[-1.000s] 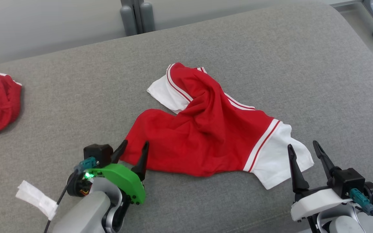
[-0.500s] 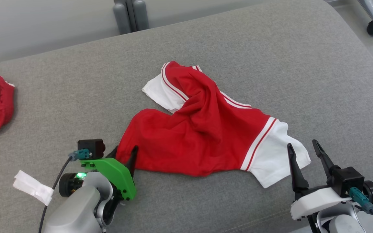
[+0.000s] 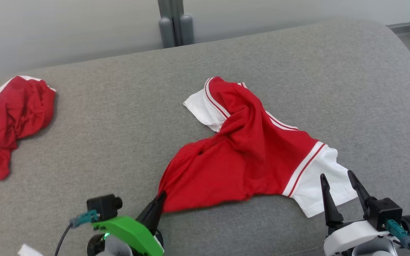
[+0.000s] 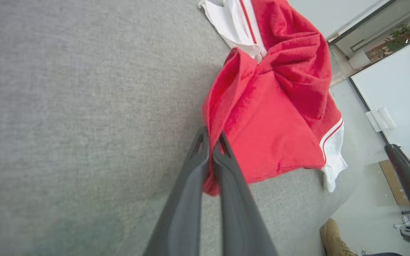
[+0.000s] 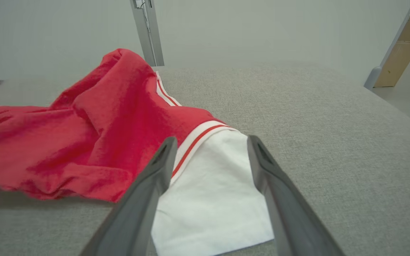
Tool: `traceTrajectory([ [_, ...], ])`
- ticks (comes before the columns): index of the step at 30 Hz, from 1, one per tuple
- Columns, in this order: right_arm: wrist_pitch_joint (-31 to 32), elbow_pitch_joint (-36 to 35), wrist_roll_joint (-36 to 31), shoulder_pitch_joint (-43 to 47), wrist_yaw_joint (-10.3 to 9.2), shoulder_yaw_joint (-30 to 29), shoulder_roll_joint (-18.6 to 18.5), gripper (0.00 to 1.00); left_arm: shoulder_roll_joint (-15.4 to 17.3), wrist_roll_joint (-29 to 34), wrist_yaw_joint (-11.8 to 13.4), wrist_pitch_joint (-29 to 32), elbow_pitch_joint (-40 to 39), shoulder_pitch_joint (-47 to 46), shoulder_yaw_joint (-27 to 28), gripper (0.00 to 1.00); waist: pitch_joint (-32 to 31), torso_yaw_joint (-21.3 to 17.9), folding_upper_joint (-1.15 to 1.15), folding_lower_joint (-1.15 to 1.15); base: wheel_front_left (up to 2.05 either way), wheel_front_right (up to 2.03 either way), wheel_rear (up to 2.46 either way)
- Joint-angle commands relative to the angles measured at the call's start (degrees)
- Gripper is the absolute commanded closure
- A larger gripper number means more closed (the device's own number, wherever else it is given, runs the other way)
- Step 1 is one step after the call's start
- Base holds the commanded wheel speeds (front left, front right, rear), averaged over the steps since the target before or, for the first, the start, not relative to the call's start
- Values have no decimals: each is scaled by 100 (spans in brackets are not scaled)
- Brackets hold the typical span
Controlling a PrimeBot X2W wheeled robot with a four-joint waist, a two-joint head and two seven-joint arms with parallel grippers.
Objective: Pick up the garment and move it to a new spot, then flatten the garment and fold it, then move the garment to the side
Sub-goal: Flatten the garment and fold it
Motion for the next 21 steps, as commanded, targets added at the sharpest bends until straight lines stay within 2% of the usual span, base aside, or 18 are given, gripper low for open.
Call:
traceTrajectory([
  [1, -19, -8, -34, 61, -6, 1, -13, 0, 176, -49, 166, -3, -277, 269, 44, 100, -158, 334, 0, 0, 0, 0, 0],
  [5, -19, 20, -48, 75, -6, 66, -13, 0, 544, -259, 719, 139, -1344, 1048, 65, 100, -220, 580, 0, 0, 0, 0, 0],
  [10, -19, 44, -56, -54, -6, 153, -13, 0, 782, -489, 1061, 300, -2071, 1453, 143, 100, -204, 687, 0, 0, 0, 0, 0],
  [14, -19, 79, -55, -160, -6, 245, -13, 0, 750, -431, 1170, 484, -1882, 1178, 87, 100, -163, 637, 0, 0, 0, 0, 0],
  [21, -19, 86, -16, -213, -6, 272, -13, 0, 472, -119, 1061, 386, -722, 526, 80, 100, -56, 346, 0, 0, 0, 0, 0],
])
